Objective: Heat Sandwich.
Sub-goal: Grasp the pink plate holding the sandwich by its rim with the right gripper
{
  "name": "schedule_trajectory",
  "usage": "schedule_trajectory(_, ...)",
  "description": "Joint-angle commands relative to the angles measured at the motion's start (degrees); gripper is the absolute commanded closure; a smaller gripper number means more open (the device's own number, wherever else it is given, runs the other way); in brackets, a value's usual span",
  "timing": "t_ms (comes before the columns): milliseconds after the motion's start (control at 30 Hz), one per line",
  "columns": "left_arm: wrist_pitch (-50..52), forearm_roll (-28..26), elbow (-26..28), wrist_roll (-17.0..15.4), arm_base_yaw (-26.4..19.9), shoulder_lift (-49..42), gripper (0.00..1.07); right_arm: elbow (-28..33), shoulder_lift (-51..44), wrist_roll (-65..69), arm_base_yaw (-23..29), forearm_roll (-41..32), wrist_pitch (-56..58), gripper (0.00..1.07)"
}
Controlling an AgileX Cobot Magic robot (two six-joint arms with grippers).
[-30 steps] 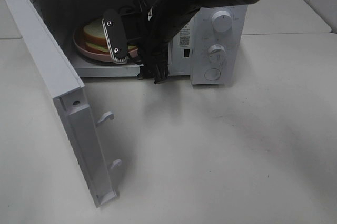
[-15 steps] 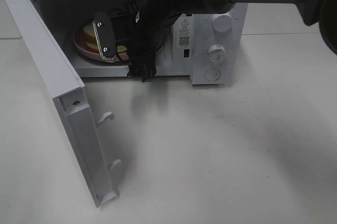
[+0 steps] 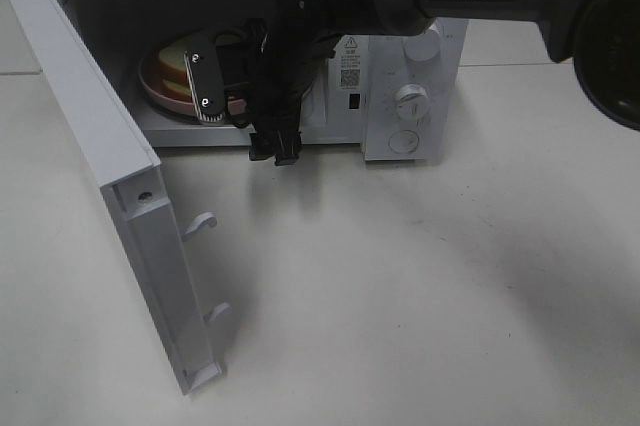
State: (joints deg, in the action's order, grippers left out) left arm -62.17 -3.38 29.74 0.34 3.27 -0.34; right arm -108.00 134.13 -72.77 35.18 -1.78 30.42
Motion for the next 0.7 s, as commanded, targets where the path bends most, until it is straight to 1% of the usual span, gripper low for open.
schedule_trajectory(33,0.6,-0.1,-0.2,-0.3,-0.1,-0.9,0.09,-0.6,0.2,0.7,-1.0,-0.4,0.7,0.24)
schedule_trajectory(533,0.6,-0.1,-0.2,-0.3,-0.1,-0.9,0.09,-0.6,3.7,0.2,-1.7,-0.2,-1.0,0.26)
schedule_trajectory(633,0.6,-0.1,-0.2,-0.3,-0.1,-0.9,0.09,-0.9,3.8,0.2,-1.7,-0.2,-0.5,0.27)
schedule_trajectory(700,0.6,-0.1,-0.2,-0.3,-0.1,-0.9,0.09,-1.0,3.7,0.4,-1.7,-0.2,-0.3,0.3)
